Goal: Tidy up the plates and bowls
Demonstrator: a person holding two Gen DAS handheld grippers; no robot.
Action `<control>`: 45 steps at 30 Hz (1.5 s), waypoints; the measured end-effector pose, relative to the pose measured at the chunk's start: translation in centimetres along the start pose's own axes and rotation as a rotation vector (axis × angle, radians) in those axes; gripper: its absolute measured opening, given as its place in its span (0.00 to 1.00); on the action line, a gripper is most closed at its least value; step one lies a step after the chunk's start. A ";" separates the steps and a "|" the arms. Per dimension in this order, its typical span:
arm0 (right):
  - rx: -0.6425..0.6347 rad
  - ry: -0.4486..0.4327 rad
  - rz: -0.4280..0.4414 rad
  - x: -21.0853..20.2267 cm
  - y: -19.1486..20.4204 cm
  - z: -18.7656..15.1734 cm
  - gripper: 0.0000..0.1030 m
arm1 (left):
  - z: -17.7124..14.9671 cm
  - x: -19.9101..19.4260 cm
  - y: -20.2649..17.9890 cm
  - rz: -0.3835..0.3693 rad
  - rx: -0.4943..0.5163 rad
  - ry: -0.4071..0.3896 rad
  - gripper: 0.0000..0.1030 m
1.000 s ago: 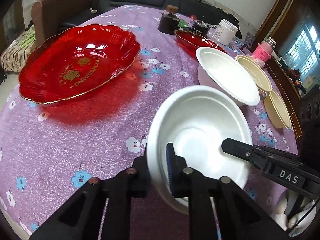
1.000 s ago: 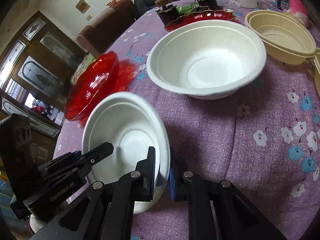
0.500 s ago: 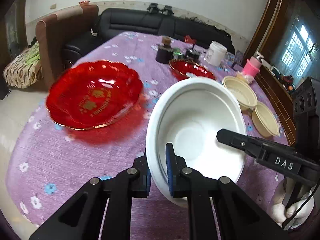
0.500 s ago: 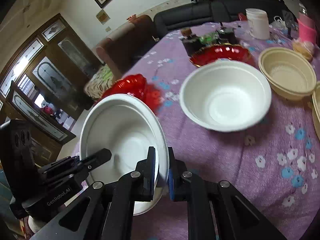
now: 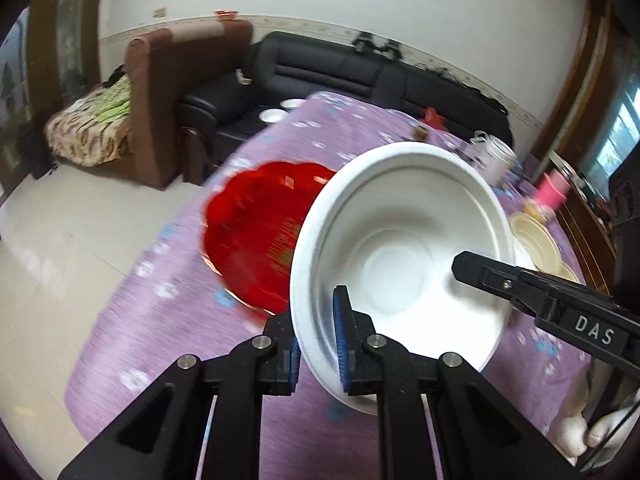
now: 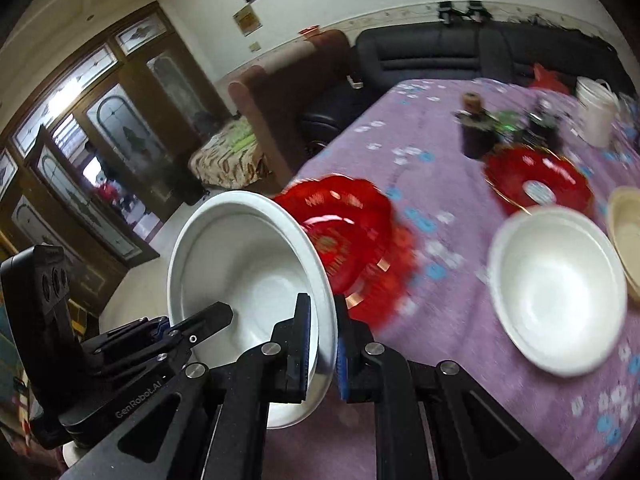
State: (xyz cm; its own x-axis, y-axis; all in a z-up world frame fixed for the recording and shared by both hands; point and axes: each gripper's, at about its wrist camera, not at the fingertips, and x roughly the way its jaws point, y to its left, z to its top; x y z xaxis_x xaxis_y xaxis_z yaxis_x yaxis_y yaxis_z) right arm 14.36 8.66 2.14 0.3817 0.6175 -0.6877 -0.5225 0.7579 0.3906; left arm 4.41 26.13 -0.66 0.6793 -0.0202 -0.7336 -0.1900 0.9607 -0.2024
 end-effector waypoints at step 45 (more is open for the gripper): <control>0.008 0.347 -0.102 13.2 -1.0 2.2 0.28 | 3.6 5.5 5.3 -0.018 -0.131 0.046 0.60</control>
State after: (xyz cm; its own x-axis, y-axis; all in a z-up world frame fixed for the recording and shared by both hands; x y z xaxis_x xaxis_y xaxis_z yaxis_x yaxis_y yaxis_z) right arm 21.61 16.53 -6.00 0.1496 0.4313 -0.8897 -0.4882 0.8147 0.3128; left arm 9.69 32.10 -3.40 0.6509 -0.0528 -0.7573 -0.2708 0.9158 -0.2966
